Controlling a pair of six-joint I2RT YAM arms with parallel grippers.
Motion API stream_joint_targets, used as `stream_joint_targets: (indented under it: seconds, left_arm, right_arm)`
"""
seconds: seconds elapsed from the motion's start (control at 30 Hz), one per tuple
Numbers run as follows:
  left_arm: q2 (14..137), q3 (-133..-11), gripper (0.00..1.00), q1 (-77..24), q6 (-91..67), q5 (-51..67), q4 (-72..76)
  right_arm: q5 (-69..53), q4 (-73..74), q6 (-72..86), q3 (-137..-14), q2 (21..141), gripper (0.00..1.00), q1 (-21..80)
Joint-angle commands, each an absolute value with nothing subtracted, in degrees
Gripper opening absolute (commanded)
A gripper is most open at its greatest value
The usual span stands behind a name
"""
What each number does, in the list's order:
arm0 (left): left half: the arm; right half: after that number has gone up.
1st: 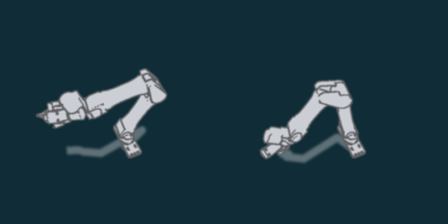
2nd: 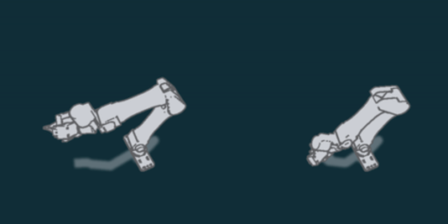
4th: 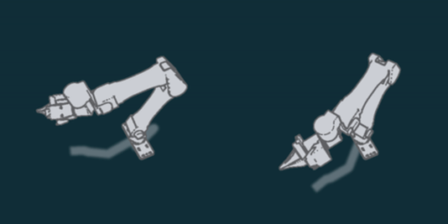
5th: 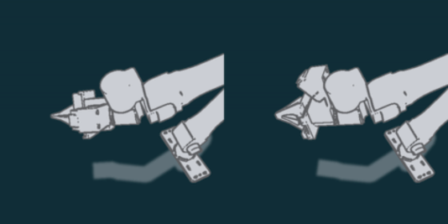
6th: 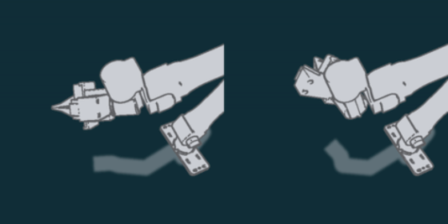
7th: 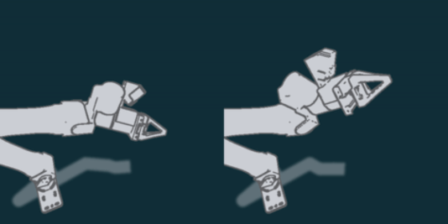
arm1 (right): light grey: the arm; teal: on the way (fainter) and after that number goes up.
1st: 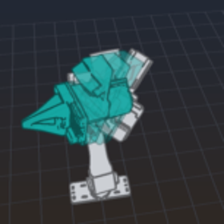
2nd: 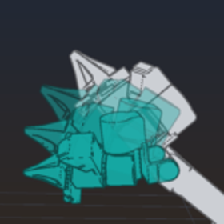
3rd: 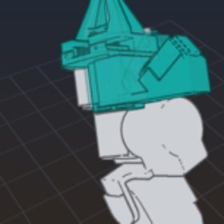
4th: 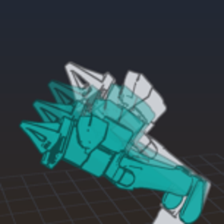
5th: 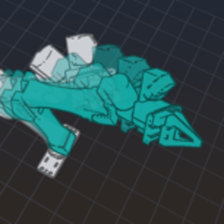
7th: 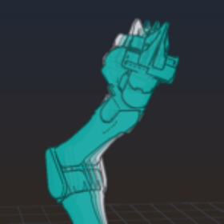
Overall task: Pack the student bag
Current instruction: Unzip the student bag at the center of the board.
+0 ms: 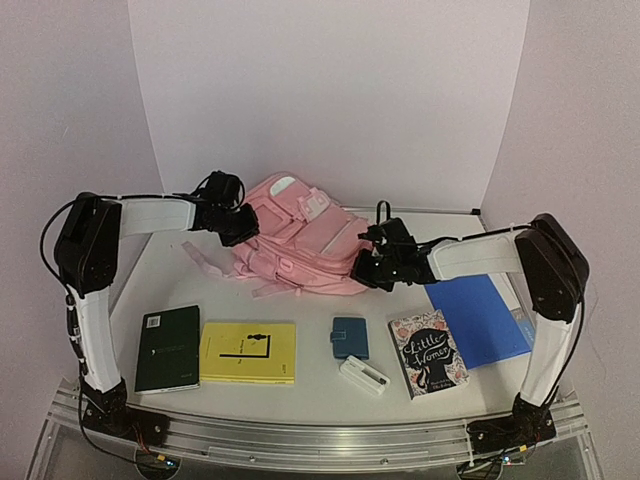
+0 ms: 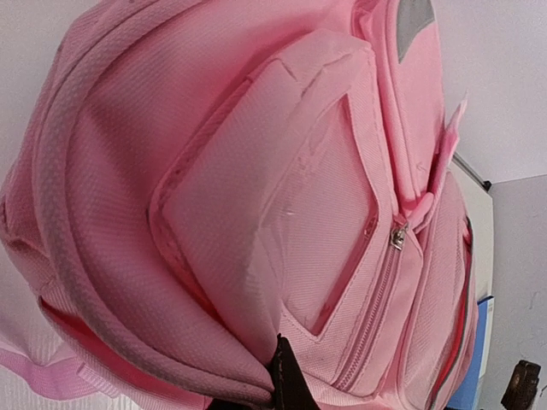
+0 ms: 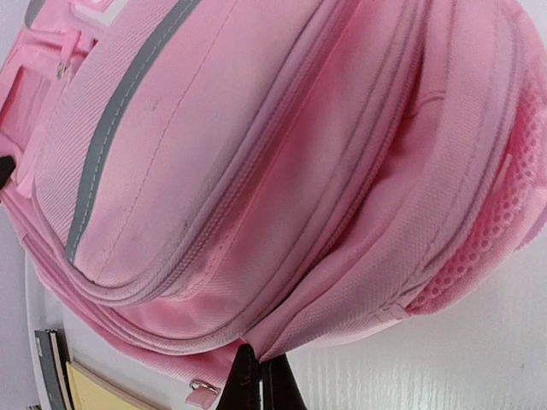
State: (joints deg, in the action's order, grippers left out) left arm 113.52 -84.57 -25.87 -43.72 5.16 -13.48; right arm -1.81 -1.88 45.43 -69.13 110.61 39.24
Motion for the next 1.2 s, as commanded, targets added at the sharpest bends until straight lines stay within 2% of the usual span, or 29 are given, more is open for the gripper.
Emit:
stream_joint_targets:
  seconds: [0.0, 0.07, 0.2, 0.33, 0.4, 0.53, 0.7, 0.87, 1.03, 1.17]
  left_arm:
    - [102.29, -78.94, 0.00, -28.31, -43.61, 5.45, -15.16]
    - [100.47, -77.90, 0.00, -29.21, -45.23, 6.52, -14.98]
    - [98.21, -75.98, 0.00, -29.45, -49.99, 8.31, -13.44]
    - [96.94, -74.48, 0.00, -29.49, -53.24, 8.55, -10.22]
    - [96.50, -74.34, 0.00, -29.63, -53.92, 8.80, -9.12]
    - [95.78, -75.30, 0.00, -30.16, -53.16, 8.65, -9.72]
    - [94.92, -75.24, 0.00, -30.42, -52.95, 8.46, -10.30]
    - [93.39, -74.34, 0.00, -31.11, -54.64, 6.44, -9.24]
    - [93.10, -74.96, 0.00, -31.87, -55.48, 5.72, -8.69]
    - [92.95, -75.32, 0.00, -32.57, -56.00, 4.86, -8.76]
  right_arm:
    - [1.74, -2.98, 38.67, -75.47, 112.17, 0.01, 33.35]
    - [0.82, -2.30, 36.47, -77.41, 112.20, 0.10, 32.51]
    - [-0.57, -1.14, 32.55, -77.92, 109.80, 0.44, 32.41]
    - [-2.77, -0.72, 32.74, -72.81, 102.20, 0.64, 33.09]
    - [-3.03, -0.78, 34.09, -68.91, 98.07, 0.70, 34.70]
    - [-1.14, -0.65, 36.72, -64.66, 92.22, 0.73, 41.04]
    - [3.05, -0.63, 42.70, -63.06, 90.49, 0.72, 50.31]
    - [6.57, -1.32, 48.67, -64.41, 92.55, 0.64, 56.99]
    - [3.86, -5.01, 53.89, -64.79, 97.90, 0.48, 58.66]
    - [4.47, -6.55, 54.22, -67.18, 102.32, 0.43, 60.01]
